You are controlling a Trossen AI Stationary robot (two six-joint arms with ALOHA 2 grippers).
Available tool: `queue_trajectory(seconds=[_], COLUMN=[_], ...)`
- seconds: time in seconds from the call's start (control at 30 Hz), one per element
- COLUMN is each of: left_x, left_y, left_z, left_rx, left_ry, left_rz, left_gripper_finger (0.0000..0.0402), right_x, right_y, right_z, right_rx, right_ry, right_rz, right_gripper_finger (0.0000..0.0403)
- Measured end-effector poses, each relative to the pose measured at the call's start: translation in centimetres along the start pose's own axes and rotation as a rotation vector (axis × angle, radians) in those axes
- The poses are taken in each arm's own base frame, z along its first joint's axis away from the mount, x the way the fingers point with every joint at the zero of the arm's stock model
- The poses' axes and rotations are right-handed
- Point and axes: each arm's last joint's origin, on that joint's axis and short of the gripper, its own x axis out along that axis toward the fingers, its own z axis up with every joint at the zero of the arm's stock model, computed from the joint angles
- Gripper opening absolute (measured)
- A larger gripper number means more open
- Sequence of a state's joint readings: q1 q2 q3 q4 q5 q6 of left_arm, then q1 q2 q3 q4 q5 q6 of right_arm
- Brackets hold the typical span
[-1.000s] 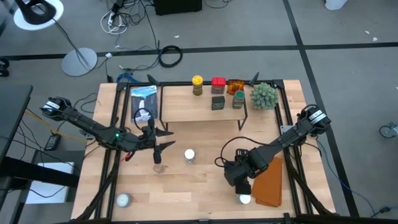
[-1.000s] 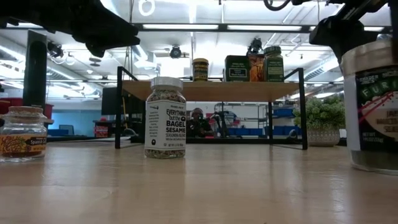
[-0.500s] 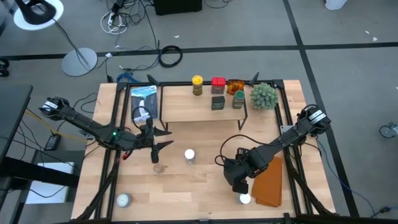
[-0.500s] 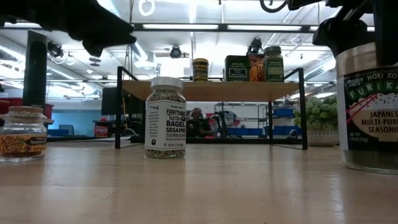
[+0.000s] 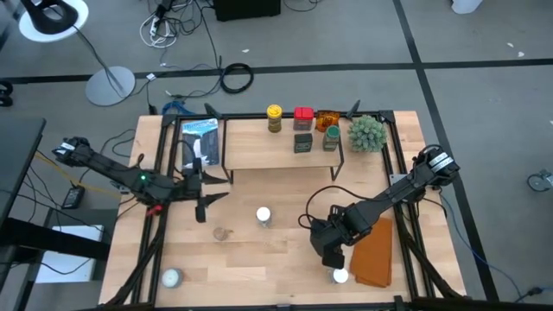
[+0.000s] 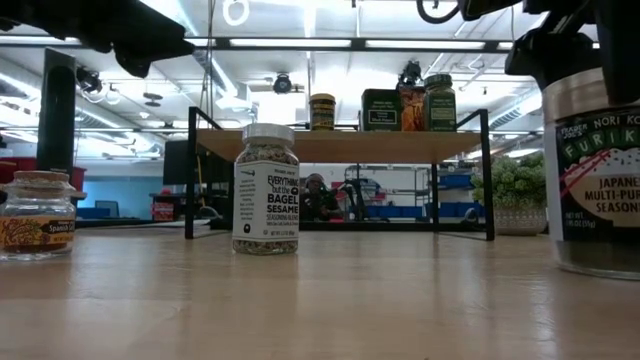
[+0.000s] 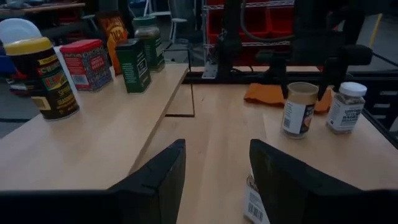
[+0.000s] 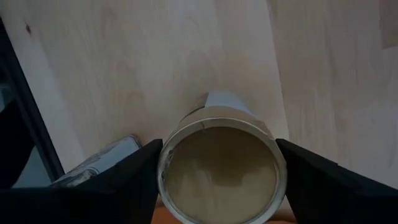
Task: Shelf spices
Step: Put the gold seasoning bottle on the shelf
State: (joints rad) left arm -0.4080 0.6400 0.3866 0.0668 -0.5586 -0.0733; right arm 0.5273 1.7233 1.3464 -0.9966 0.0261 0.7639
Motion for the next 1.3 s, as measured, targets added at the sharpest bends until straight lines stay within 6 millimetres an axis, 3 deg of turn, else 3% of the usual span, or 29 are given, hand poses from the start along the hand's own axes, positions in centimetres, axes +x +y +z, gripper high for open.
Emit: queue_trajectory(seconds=[0.17,0.27,0.47,0.6,0.9,1.1,1.3], left_x=[-0.3,-0.1,0.1,-0.1,-0.1,-0.1,-0.1], left_y=[0.0,0.0,0.1,0.1,0.1,0.0,-0.2], left_z=[0.0,-1.2,-3.8,-3.8,-3.9,-3.9,-3.9], left_rx=[0.012,0.009,-0.058,-0.088,-0.099,-0.129,-0.138], left_ry=[0.000,0.000,-0.074,-0.128,-0.126,-0.120,-0.115], left_rz=[-0.058,-0.060,-0.069,-0.073,-0.079,-0.135,-0.185], left_gripper_finger=[0.0184,0.0184,0.0184,0.0184,0.0184,0.0184,0.0184], right_x=[-0.1,-0.9,-4.6,-7.7,-13.4,-15.0,-15.8], right_y=[-0.3,-0.6,-1.2,-2.4,-8.1,-12.8,-16.0], right_z=[0.3,1.0,3.6,5.3,10.0,12.7,14.5], right_rx=[0.007,0.002,-0.026,-0.075,-0.094,-0.101,-0.138], right_ry=[0.003,-0.004,-0.092,-0.174,-0.379,-0.503,-0.610], right_rz=[0.002,0.000,0.004,-0.035,-0.115,-0.171,-0.176], right_gripper_finger=[0.0279,0.0279,0.0279,0.0279,0.0279,0.0279,0.0280])
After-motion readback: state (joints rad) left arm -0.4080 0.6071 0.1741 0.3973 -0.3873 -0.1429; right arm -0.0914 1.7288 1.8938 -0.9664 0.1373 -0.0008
